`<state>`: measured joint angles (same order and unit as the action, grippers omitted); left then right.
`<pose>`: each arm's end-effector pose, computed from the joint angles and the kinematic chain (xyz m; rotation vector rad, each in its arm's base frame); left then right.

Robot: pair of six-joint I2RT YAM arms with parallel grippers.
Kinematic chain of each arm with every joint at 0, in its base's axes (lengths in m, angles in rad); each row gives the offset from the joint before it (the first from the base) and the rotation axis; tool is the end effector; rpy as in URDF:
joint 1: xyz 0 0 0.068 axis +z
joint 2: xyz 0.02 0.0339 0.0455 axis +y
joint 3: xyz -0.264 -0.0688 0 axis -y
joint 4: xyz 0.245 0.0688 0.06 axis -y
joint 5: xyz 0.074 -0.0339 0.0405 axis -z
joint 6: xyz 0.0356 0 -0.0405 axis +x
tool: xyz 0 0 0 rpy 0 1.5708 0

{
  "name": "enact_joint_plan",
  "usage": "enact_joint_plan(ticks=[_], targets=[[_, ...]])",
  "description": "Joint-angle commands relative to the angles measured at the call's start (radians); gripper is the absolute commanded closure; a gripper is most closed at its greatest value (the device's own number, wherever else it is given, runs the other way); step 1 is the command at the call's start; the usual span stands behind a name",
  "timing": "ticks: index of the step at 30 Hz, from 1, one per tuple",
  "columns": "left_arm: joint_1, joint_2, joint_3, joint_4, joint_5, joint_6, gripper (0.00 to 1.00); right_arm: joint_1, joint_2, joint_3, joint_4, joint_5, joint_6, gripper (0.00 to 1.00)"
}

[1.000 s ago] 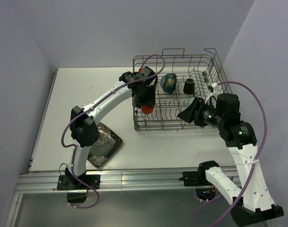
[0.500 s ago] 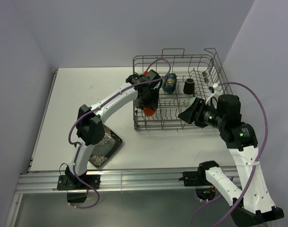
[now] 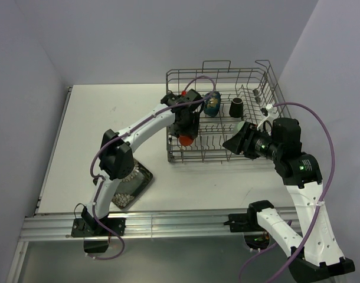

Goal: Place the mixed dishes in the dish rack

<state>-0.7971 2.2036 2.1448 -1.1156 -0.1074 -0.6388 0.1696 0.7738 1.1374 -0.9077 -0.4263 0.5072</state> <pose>0.3287 -0.3310 0.2710 0.1887 2.7561 -0.2531 0.1255 0.0364 0.3861 0.1032 2.1759 0.8461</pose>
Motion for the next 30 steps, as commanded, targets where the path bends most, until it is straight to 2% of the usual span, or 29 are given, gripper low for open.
enact_joint_plan(ticks=[1,9,16,24,30], targets=[[-0.008,-0.005,0.044,-0.024,-0.035,0.013,0.28,-0.005,-0.011,-0.008,0.004,0.011,-0.01,0.38],[-0.01,-0.028,0.105,-0.055,-0.054,0.011,0.11,-0.005,-0.007,-0.016,0.021,-0.003,-0.001,0.38],[-0.016,-0.105,0.138,-0.065,-0.058,0.005,0.1,-0.005,-0.01,-0.028,0.035,-0.015,0.013,0.38],[-0.017,-0.171,0.05,-0.044,-0.064,0.004,0.11,-0.005,-0.008,-0.031,0.053,-0.035,0.031,0.39],[-0.017,-0.186,0.069,-0.049,-0.08,0.016,0.14,-0.004,0.047,0.028,0.001,0.02,-0.002,0.4]])
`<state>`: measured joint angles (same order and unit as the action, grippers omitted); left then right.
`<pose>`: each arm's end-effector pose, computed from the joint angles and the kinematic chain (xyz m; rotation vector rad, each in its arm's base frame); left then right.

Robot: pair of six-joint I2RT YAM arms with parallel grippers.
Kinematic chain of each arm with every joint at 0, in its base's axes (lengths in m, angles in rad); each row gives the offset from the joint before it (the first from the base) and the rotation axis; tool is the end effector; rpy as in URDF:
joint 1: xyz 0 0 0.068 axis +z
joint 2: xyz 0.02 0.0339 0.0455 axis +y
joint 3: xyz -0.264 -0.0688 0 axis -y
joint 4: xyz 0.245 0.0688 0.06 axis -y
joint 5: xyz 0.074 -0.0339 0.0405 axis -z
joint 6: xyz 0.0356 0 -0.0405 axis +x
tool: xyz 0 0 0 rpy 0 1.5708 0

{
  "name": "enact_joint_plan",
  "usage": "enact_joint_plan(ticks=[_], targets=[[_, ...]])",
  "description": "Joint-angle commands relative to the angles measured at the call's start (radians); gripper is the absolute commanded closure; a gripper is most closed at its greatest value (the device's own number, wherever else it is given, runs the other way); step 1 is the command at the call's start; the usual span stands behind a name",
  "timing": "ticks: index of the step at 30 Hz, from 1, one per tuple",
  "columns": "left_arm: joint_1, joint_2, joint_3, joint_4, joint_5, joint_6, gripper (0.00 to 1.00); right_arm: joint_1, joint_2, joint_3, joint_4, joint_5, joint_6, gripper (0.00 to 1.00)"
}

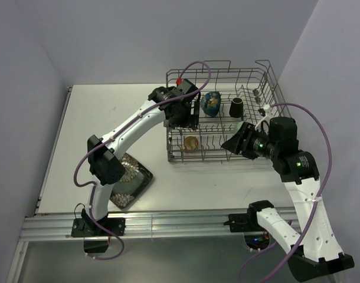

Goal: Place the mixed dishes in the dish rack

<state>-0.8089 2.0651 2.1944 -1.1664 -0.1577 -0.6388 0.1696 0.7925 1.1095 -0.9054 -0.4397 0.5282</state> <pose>0.3050 -0.3116 0.3430 0.1663 2.6172 -0.3195 0.1326 0.0381 0.3759 0.1343 2.2229 0.8687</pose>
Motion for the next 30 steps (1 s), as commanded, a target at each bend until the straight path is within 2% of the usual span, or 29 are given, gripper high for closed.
enact_joint_plan(ticks=[1,6,10,13,17,19,21,27,30], targets=[[-0.006,-0.048,0.031,-0.002,-0.032,0.016,0.15,-0.004,0.04,0.067,-0.012,0.033,-0.031,0.41],[-0.003,-0.141,-0.019,0.06,-0.036,0.004,0.18,0.028,0.15,0.134,0.0,0.053,-0.042,0.46],[0.017,-0.25,-0.08,0.097,-0.072,-0.03,0.21,0.126,0.304,0.222,0.028,0.139,-0.028,0.58],[0.071,-0.362,-0.146,0.108,-0.065,-0.065,0.22,0.189,0.448,0.328,0.04,0.183,-0.017,0.62],[0.197,-0.517,-0.272,0.152,0.039,-0.093,0.23,0.192,0.625,0.498,0.014,0.226,-0.017,0.71],[0.218,-0.589,-0.335,0.166,0.073,-0.076,0.24,0.192,0.72,0.591,-0.004,0.228,-0.026,0.74],[0.24,-0.644,-0.395,0.165,0.095,-0.064,0.23,0.199,0.801,0.651,-0.032,0.242,-0.036,0.81],[0.277,-0.746,-0.537,0.226,0.15,-0.021,0.22,0.235,1.026,0.817,-0.139,0.306,-0.086,0.84],[0.292,-0.757,-0.582,0.237,0.15,0.002,0.21,0.243,1.06,0.825,-0.158,0.335,-0.085,0.84]])
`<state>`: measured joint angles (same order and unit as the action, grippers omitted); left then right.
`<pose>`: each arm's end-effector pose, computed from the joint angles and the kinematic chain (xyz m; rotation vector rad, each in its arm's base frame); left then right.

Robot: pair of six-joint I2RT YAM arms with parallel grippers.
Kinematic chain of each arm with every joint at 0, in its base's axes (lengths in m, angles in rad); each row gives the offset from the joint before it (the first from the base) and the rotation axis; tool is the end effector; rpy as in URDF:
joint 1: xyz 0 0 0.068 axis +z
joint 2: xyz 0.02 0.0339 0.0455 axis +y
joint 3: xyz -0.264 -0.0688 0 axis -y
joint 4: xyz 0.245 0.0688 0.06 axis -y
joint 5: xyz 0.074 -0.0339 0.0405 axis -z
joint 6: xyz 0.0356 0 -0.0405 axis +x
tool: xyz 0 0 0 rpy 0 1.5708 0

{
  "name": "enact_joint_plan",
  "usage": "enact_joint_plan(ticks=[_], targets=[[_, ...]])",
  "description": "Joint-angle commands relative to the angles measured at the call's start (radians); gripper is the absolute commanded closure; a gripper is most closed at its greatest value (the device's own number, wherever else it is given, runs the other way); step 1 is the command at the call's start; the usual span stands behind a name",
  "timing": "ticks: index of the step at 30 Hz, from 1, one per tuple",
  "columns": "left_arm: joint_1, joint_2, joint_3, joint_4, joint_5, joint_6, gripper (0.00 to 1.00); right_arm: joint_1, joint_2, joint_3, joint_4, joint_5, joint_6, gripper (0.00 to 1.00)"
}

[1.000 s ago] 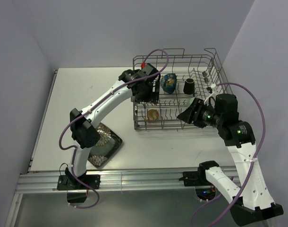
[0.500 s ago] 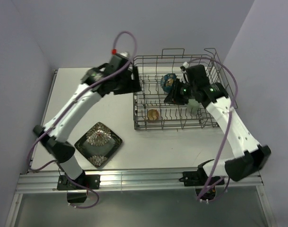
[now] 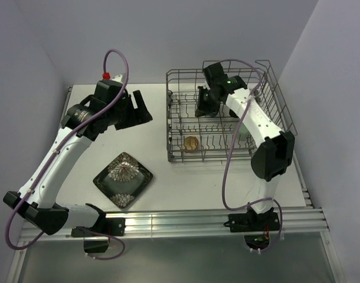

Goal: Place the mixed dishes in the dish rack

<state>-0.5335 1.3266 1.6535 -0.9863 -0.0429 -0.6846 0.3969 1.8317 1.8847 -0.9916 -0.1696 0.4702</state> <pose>0.2208 -0.1286 0.4380 -0.1978 2.2929 -0.6047 0.3611 0.1579 0.3535 0.0229 2.5830 0.5540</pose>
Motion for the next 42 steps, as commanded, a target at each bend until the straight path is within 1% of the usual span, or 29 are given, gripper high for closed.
enact_joint_plan(ticks=[1,3,7,11,14,21,25,28,34,35,42], targets=[[0.026,-0.021,-0.053,0.061,0.035,0.054,0.21,0.025,0.027,0.047,-0.073,0.077,-0.03,0.84],[0.03,-0.033,-0.078,0.071,0.035,0.069,0.21,0.031,0.028,0.022,-0.062,0.097,-0.031,0.84],[0.041,-0.026,-0.078,0.055,0.034,0.071,0.2,0.048,0.011,-0.047,-0.053,0.116,-0.031,0.83],[0.056,0.014,-0.048,0.042,0.034,0.059,0.2,0.068,-0.014,-0.182,0.013,0.13,-0.057,0.8],[0.069,0.022,-0.026,0.02,0.049,0.025,0.2,0.079,-0.008,-0.209,0.03,0.139,-0.088,0.78],[0.081,0.005,-0.061,0.014,0.074,0.002,0.2,0.086,0.026,-0.234,0.093,0.147,-0.097,0.71],[0.093,0.017,-0.032,-0.002,0.074,0.016,0.2,0.091,0.08,-0.222,0.097,0.166,-0.108,0.66],[0.104,0.028,-0.012,-0.014,0.069,0.028,0.2,0.091,0.104,-0.22,0.116,0.168,-0.116,0.66],[0.118,0.036,-0.031,-0.006,0.081,0.036,0.2,0.092,0.152,-0.196,0.122,0.168,-0.123,0.66],[0.118,0.039,-0.028,-0.006,0.083,0.037,0.2,0.092,0.153,-0.196,0.125,0.191,-0.122,0.66],[0.121,0.046,-0.024,-0.003,0.084,0.039,0.2,0.108,0.164,-0.205,0.134,0.197,-0.13,0.66]])
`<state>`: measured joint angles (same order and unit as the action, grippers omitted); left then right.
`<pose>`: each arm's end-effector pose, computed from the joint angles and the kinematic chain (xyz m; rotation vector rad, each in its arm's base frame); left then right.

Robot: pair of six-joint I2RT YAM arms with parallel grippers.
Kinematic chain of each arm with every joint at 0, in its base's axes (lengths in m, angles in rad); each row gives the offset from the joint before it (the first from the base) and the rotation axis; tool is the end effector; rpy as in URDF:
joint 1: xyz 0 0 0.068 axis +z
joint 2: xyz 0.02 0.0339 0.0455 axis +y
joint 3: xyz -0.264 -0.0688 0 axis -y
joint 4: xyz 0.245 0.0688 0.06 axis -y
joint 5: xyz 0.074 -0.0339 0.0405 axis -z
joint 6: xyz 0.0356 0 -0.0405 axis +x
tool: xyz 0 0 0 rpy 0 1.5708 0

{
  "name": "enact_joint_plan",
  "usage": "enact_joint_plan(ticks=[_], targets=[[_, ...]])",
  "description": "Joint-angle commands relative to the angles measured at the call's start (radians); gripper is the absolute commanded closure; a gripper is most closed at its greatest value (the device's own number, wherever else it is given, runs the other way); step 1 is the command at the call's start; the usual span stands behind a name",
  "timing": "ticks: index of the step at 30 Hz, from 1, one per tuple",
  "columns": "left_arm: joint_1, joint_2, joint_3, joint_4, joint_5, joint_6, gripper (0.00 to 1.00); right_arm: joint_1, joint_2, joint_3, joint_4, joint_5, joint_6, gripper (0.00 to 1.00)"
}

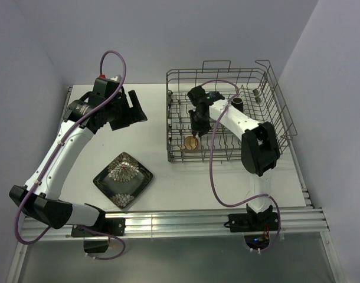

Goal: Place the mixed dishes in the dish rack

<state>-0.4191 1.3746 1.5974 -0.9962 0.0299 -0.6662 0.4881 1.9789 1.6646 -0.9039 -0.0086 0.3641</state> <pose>0.2486 -0.1119 0.4085 -0.2826 2.3991 -0.5564 0.3657 0.1945 0.2343 -0.1766 2.8104 0.2184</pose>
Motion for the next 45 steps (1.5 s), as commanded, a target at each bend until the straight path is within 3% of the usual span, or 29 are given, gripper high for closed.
enact_joint_plan(ticks=[1,16,27,41,45], targets=[[0.008,-0.003,0.03,0.008,0.013,0.019,0.2,0.02,0.012,0.011,0.048,0.039,-0.024,0.66],[0.022,-0.005,0.009,0.021,0.036,0.011,0.21,0.021,0.001,0.044,0.026,0.048,-0.068,0.64],[0.031,-0.005,-0.007,0.025,0.048,0.007,0.21,0.021,-0.026,0.014,0.063,0.027,-0.1,0.55],[0.048,0.011,0.01,0.025,0.05,0.014,0.21,0.015,-0.058,-0.002,0.088,0.015,-0.123,0.55],[0.051,0.012,0.01,0.024,0.054,0.014,0.21,0.009,-0.064,-0.009,0.102,-0.05,-0.132,0.56]])
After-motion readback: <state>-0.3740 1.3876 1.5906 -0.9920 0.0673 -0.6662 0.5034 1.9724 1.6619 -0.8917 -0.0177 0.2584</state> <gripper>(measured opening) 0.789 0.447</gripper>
